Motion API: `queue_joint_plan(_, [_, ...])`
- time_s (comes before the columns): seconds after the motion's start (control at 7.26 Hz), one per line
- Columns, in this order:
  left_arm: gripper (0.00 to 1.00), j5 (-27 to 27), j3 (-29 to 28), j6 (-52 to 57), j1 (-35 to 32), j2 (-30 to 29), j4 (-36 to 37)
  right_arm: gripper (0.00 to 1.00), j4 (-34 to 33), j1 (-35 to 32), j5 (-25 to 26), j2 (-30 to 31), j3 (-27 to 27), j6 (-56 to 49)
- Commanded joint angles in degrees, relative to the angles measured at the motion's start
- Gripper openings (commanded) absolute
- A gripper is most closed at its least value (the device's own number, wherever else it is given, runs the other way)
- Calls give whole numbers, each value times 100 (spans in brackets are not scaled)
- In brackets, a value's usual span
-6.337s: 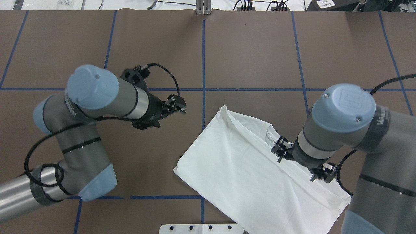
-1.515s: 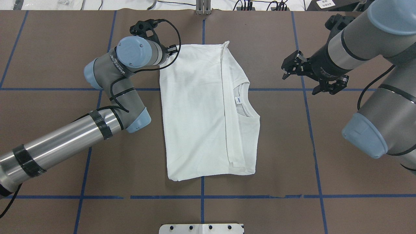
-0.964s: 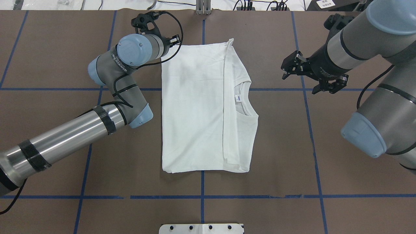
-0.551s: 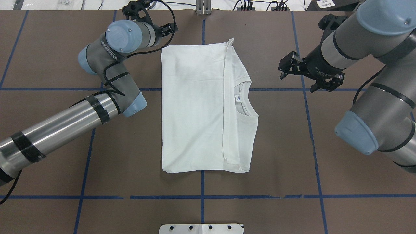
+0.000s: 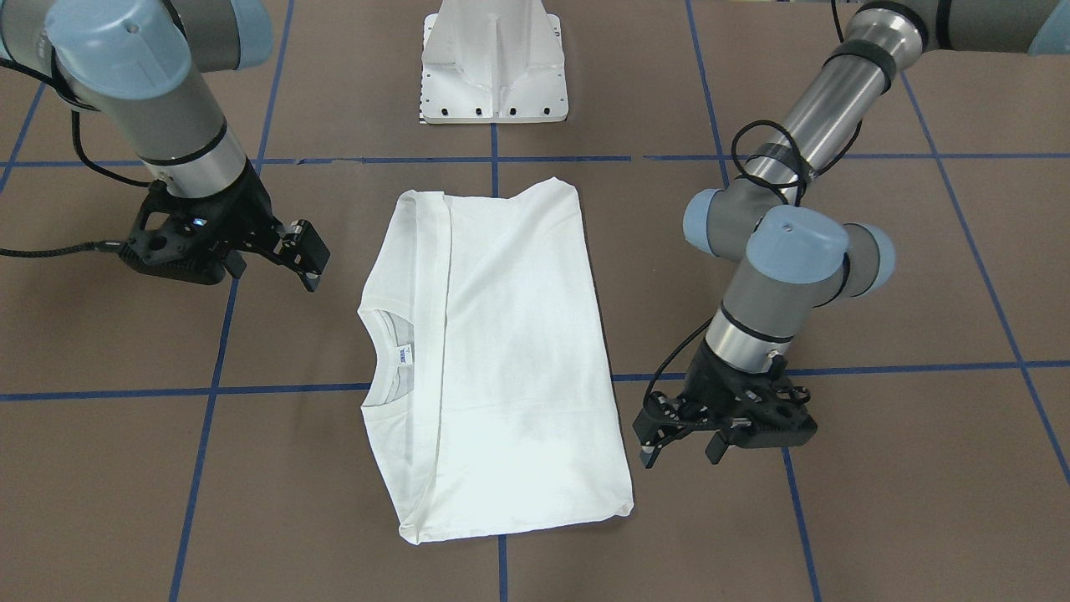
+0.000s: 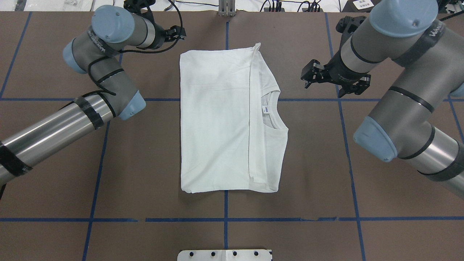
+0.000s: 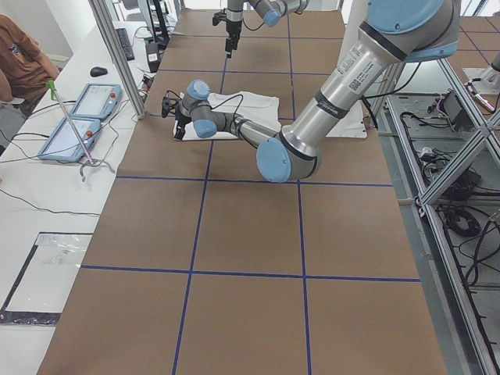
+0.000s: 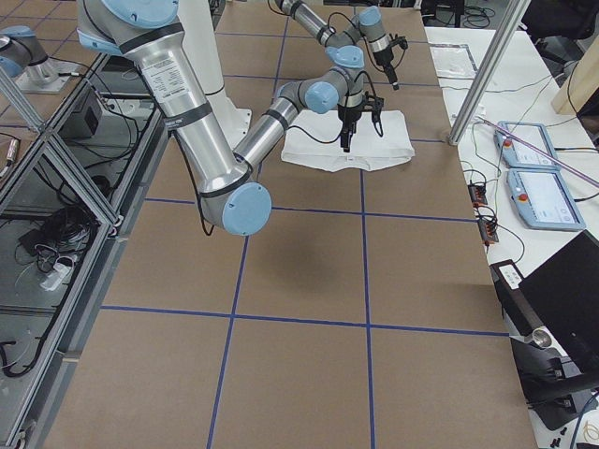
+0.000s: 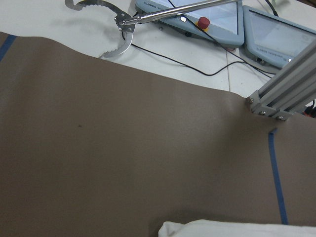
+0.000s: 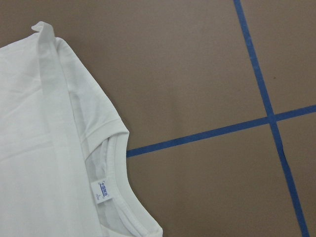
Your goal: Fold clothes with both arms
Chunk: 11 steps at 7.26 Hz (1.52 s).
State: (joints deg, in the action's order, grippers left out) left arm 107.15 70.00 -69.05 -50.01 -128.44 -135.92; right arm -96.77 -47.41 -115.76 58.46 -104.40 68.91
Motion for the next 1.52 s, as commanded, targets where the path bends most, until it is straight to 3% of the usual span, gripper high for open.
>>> queue_joint_plan(0.0, [100, 507, 1273, 173, -88, 835, 422, 100, 9, 379, 586, -745, 1004, -62])
queue_joint_plan(0.14, [100, 604, 1627, 173, -97, 872, 730, 100, 0, 494, 685, -1114, 1427, -53])
queue_joint_plan(0.55, [100, 632, 1823, 173, -97, 969, 821, 100, -9, 1065, 1159, -1975, 2499, -45])
queue_joint_plan(0.96, [100, 1148, 2289, 173, -106, 1504, 839, 100, -26, 1426, 1222, -1971, 2802, -167])
queue_joint_plan(1.38, [100, 1194, 2299, 173, -106, 1532, 839, 100, -44, 1462, 1319, -1926, 3013, -448])
